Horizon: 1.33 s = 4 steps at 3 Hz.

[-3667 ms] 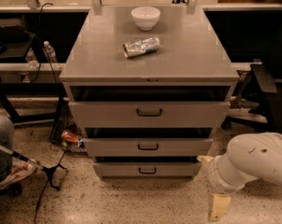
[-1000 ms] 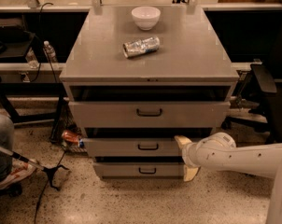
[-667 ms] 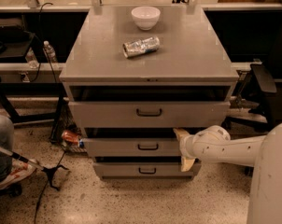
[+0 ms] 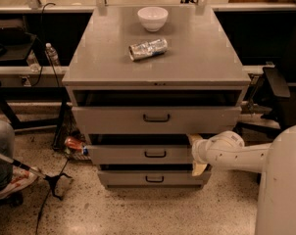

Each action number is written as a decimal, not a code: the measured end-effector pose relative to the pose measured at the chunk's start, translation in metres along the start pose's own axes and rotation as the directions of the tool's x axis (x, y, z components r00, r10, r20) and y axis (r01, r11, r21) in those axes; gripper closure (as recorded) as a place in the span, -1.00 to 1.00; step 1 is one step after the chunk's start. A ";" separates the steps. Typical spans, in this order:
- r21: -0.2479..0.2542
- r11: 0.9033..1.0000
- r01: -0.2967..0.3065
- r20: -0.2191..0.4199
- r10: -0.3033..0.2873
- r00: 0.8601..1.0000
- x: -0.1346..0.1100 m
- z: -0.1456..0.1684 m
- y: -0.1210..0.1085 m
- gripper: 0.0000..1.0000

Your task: Open middle drawer

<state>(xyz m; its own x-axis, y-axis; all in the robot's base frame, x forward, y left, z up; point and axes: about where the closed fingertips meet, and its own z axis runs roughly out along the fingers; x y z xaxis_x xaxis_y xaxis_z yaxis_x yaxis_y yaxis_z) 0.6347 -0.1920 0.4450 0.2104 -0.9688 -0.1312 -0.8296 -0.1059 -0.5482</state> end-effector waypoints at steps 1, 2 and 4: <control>0.027 0.998 -0.049 -0.024 0.050 0.998 0.024 0.016 -0.010 -1.00; 0.033 0.996 -0.088 -0.053 0.090 0.995 0.042 0.030 -0.013 -1.00; 0.028 0.992 -0.127 -0.114 0.129 0.985 0.048 0.029 -0.002 -0.27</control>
Offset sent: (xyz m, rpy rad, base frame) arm 0.0230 -0.0155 -0.0602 -0.0128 -0.0361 -0.1898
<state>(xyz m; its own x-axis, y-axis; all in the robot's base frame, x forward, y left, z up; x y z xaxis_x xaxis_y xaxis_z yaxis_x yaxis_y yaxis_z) 0.6619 -0.2317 0.4159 0.0414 -0.9935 -0.1057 -0.8350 0.0237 -0.5497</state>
